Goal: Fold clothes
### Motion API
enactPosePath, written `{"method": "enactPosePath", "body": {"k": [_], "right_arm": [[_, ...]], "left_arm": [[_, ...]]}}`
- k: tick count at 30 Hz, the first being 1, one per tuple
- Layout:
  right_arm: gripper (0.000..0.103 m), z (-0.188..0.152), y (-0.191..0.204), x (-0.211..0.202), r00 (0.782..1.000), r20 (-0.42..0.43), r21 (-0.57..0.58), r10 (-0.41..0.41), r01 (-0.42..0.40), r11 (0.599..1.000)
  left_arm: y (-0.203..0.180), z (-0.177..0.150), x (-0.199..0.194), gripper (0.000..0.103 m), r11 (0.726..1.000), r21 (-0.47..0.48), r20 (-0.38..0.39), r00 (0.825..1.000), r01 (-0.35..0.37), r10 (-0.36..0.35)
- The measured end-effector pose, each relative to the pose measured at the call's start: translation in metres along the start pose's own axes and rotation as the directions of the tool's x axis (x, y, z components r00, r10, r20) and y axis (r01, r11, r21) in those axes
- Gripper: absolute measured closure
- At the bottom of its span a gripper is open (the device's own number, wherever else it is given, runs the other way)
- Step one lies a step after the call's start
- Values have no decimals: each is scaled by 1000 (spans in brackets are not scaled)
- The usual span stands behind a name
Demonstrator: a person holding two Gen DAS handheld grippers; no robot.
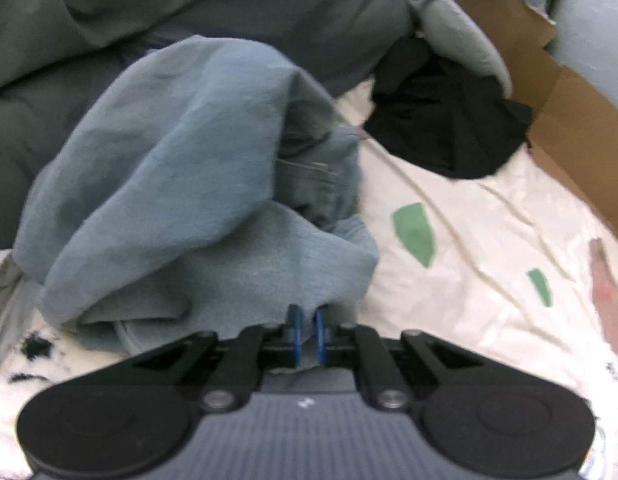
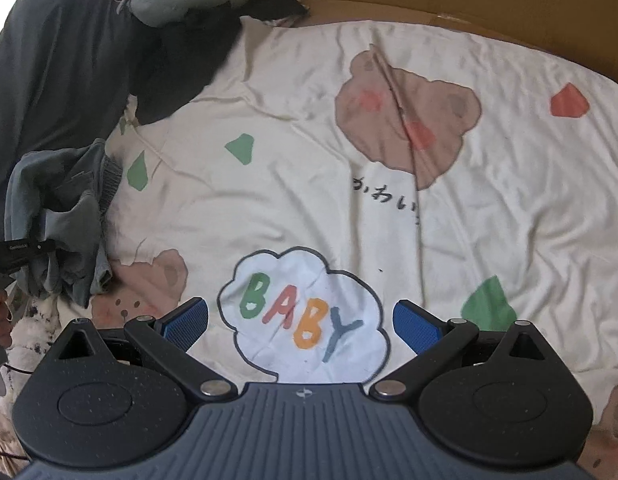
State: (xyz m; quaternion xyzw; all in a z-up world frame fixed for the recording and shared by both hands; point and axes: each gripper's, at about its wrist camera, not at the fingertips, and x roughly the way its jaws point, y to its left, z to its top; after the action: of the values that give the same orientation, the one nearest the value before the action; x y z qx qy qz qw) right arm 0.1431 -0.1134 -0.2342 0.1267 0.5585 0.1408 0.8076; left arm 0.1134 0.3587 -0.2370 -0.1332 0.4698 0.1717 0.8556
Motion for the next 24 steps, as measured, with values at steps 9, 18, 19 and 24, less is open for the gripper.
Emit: {"method": "enactPosePath", "body": {"k": [9,18,19,24], "right_arm": [[1,4,12,8,999,2,11,34,-34,999],[2,8,62,33,992,-30,-126,119,-122,985],[2,9,71,37,990,-37,-153,138,-142,978],[2,17,113,53,975,-60,-281,214,-222,934]], "left_arm": [[-36,9,-18,97,993,60,8,995,97,-98],[-82,9,-33,97,942,94,-32,947,322,-320],[-88,9,-35,97,933,102,-37,938,345,-343],[-105,9,-45,97,890,71,-58,893,450,-446]]}}
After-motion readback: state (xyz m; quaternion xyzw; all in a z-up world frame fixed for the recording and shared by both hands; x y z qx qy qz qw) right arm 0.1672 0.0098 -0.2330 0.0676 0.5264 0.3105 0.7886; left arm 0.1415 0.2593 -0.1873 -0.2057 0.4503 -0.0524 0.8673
